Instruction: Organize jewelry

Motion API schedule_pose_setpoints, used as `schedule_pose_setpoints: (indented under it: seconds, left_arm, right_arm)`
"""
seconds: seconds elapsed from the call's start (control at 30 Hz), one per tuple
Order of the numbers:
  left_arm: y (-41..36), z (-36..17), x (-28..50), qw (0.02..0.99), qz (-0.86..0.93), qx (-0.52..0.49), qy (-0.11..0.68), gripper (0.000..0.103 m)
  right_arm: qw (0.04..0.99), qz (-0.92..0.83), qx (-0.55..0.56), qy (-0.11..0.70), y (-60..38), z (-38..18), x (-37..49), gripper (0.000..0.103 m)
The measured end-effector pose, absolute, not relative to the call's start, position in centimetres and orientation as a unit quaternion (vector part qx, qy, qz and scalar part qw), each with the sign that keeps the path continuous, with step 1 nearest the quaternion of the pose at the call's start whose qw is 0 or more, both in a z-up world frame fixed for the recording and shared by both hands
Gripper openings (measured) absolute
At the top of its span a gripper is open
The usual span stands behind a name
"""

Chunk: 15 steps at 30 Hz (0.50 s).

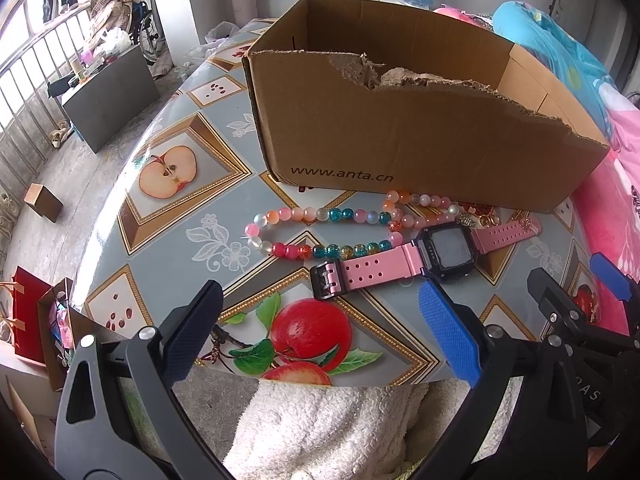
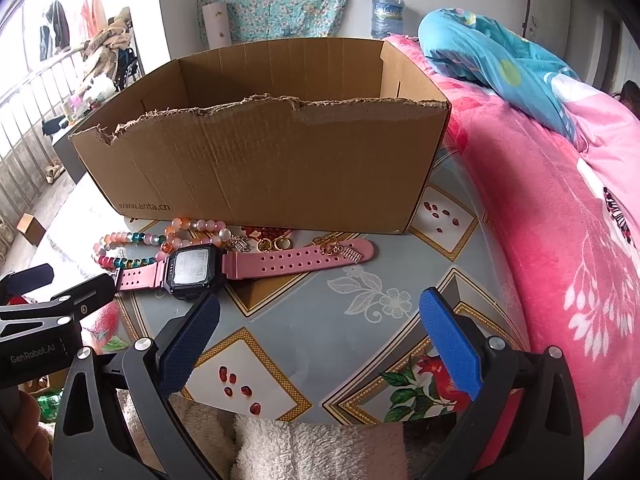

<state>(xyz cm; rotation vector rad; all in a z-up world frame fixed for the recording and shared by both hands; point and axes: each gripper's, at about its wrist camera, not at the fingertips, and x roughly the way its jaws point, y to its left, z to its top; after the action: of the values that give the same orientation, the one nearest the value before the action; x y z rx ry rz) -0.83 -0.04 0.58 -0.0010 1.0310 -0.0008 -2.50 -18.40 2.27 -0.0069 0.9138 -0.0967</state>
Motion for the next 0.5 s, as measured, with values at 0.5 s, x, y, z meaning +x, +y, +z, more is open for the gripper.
schedule_pose_setpoints:
  seconds: [0.5]
  left_arm:
    - [0.19, 1.12, -1.79, 0.877, 0.001, 0.001, 0.481, 0.095]
  right_arm:
    - [0.9, -0.054, -0.011, 0.433, -18.28, 2.88, -2.93, 0.098]
